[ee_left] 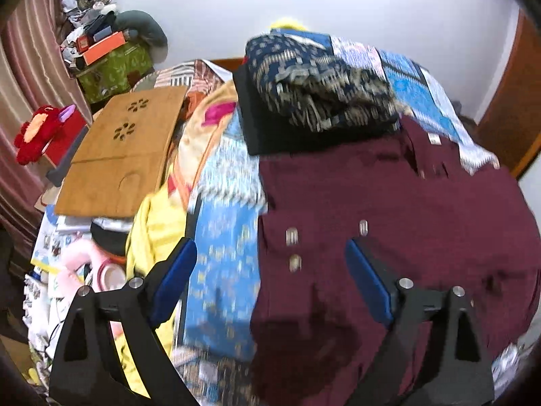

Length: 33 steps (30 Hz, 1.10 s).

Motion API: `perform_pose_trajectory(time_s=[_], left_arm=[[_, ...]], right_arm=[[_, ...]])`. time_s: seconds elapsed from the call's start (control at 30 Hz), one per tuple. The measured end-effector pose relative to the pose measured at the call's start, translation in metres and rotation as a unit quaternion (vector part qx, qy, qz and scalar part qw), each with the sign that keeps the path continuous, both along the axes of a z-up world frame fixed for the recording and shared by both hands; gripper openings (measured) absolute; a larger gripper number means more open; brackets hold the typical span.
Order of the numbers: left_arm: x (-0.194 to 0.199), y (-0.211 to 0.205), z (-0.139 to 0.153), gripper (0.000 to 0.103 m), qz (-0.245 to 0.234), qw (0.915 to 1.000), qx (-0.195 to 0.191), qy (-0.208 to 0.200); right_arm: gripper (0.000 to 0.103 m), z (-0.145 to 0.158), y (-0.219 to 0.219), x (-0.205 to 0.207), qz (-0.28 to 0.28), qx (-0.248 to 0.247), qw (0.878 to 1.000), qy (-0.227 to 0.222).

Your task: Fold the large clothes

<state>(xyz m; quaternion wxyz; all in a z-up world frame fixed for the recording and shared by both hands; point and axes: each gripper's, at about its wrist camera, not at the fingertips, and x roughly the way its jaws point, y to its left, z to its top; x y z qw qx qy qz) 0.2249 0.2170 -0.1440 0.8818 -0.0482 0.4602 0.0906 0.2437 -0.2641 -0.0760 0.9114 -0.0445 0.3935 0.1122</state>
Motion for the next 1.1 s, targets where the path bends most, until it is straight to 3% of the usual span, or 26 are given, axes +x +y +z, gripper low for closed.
perform_pose_trajectory(time_s=[0.3,0.5,0.67,0.77,0.9,1.0,1.1], left_arm=[[-0.062,-0.014,-0.046,0.089,0.006,0.9976,-0.041,0.055],[-0.089,-0.013,-0.073,0.089,0.035,0.9912,-0.106,0.071],[-0.104,-0.012,-0.099,0.089,0.049,0.9766,-0.19,0.087],[-0.11,-0.014,-0.12,0.09,0.067,0.9598,-0.251,0.107],[-0.113,-0.018,-0.121,0.087,0.071,0.9509,-0.286,0.096],[-0.115,-0.025,-0.115,0.081,0.049,0.9471,-0.306,0.084],[-0.117,-0.035,-0.107,0.072,0.031,0.9522,-0.294,0.078]], right_arm=[[0.067,-0.05,-0.002,-0.053,-0.025,0.021,0.998,0.054],[0.067,-0.085,-0.005,-0.081,-0.047,0.042,0.992,0.106],[0.067,-0.101,-0.005,-0.092,-0.05,0.073,0.987,0.135],[0.067,-0.106,0.001,-0.088,-0.035,0.113,0.98,0.159],[0.067,-0.109,0.013,-0.087,-0.036,0.109,0.981,0.157],[0.059,-0.11,0.012,-0.092,-0.033,0.124,0.979,0.158],[0.042,-0.112,0.008,-0.096,-0.023,0.152,0.975,0.16]])
